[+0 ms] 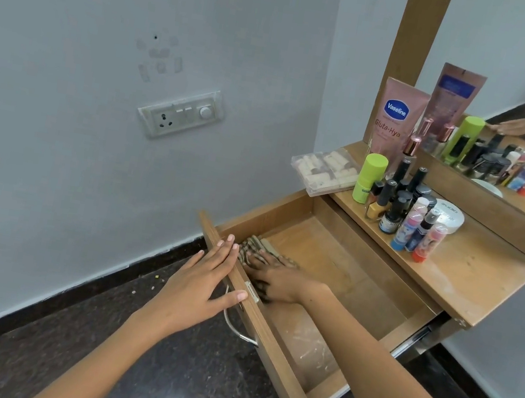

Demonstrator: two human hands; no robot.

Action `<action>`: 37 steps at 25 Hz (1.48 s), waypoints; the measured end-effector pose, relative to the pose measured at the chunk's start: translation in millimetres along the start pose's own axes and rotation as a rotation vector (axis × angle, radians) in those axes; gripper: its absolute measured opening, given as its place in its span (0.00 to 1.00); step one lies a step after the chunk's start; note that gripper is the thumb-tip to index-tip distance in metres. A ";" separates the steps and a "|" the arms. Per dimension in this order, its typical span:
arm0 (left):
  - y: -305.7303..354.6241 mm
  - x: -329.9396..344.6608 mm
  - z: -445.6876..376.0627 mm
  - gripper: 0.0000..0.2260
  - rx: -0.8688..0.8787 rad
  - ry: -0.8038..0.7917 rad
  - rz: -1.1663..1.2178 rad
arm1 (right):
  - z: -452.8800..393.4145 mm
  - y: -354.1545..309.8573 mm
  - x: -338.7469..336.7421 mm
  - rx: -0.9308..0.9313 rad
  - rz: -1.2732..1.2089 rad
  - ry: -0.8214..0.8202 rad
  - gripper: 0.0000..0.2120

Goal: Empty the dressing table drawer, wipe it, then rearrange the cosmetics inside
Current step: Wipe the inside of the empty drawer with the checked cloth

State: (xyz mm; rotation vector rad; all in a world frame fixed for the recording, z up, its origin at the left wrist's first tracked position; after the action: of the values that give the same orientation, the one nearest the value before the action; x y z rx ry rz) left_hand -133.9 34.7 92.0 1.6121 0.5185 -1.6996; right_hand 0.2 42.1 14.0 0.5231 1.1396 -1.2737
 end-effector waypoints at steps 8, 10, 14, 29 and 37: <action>2.9 -2.2 -0.7 0.37 -0.017 -0.062 -0.039 | -1.7 15.1 -2.3 0.119 0.002 0.092 0.26; 3.5 -1.9 -0.5 0.37 -0.021 -0.078 -0.044 | 13.0 37.8 -6.4 0.228 -0.034 0.138 0.26; 5.4 -2.6 -0.8 0.36 -0.024 -0.103 -0.064 | 61.9 91.9 -3.0 0.461 -0.102 0.143 0.27; 31.6 12.4 -13.2 0.28 0.205 -0.222 -0.052 | 58.7 55.0 18.1 0.457 -0.110 0.129 0.33; 32.0 16.8 -15.5 0.27 0.219 -0.224 -0.006 | 88.1 19.6 43.9 0.374 -0.239 0.021 0.31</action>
State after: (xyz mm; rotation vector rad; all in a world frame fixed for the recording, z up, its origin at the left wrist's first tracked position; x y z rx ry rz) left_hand -99.2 21.1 79.6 1.5416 0.2333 -1.9678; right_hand 45.9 -46.8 5.7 0.6905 1.0054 -1.7087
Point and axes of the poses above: each hand's wrist, its own z-axis away from the middle knuckle, its own x-axis out of the palm, y = z × x, the point moved 7 cm from there along -z, towards the middle knuckle, and after that the axes turned 5 degrees about -x, right-handed, at the moved point
